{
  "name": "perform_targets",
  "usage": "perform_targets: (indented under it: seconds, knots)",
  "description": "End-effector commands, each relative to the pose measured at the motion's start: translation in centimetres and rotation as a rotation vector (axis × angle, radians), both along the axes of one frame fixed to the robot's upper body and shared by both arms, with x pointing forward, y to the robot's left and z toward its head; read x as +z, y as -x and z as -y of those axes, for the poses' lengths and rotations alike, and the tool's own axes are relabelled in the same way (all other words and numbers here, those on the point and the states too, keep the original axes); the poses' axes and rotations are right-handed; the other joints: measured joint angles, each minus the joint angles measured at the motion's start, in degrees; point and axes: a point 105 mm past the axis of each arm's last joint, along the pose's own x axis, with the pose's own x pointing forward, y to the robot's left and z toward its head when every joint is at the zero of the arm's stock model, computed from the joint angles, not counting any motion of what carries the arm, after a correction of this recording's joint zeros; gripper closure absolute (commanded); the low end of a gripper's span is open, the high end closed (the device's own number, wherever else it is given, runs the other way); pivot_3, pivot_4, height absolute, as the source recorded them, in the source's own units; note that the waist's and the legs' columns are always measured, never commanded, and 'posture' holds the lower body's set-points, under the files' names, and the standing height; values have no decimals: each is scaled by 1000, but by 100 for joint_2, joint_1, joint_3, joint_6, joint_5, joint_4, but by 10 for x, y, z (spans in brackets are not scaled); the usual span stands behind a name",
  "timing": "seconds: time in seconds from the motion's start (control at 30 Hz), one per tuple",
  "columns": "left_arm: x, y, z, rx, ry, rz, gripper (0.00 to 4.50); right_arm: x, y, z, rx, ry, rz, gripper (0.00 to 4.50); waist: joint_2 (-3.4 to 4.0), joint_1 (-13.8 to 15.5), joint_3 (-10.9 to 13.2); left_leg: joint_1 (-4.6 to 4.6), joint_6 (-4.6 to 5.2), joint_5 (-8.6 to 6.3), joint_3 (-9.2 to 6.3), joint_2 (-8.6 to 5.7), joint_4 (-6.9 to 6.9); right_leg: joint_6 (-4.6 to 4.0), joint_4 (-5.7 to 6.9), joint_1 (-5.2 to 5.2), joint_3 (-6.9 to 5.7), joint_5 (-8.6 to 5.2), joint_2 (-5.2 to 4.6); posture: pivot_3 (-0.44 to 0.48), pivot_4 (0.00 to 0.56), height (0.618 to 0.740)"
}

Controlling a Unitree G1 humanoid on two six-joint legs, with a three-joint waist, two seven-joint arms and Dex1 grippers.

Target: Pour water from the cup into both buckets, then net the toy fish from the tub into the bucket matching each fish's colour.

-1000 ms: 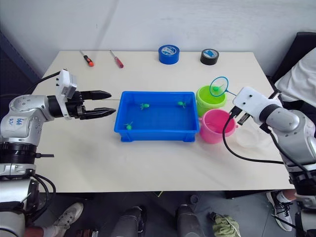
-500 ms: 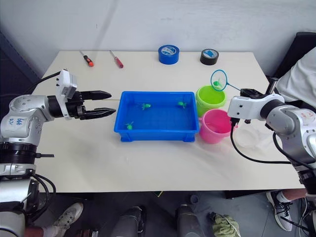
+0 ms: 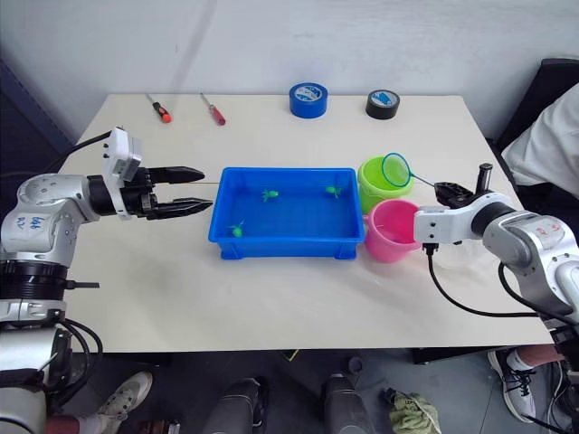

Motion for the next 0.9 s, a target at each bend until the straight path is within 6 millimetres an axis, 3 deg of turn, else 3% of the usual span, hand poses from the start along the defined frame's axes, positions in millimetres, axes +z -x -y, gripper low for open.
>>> perform_targets:
  seconds: [0.03,0.2,0.3,0.63,0.9]
  knots:
    - [11,2,-2,0,2,43,917,51,4,-12,36,-106,137,4500,0,-9,0,0,-1,0,0,0,1,0,2,0,0,0,0,0,150,734]
    - [15,1,-15,46,-9,47,917,70,10,-29,69,-418,62,4500,0,-11,0,2,-4,3,-5,2,2,0,11,0,-3,0,2,0,150,734]
    - [16,1,-22,70,-13,41,917,54,18,-47,85,-775,-208,4500,0,-9,0,2,-4,3,-9,5,5,0,12,2,-4,0,3,0,150,734]
    - [3,6,-25,84,-58,11,917,2,40,-77,-80,-1137,-768,4500,0,20,0,-1,0,3,-19,-1,8,0,12,4,-12,0,-20,0,150,734]
    - [2,6,-18,80,-48,3,917,-8,26,-92,-200,-1287,-857,4500,0,26,0,-1,-1,3,-19,1,5,-1,16,-2,-11,0,-20,0,150,734]
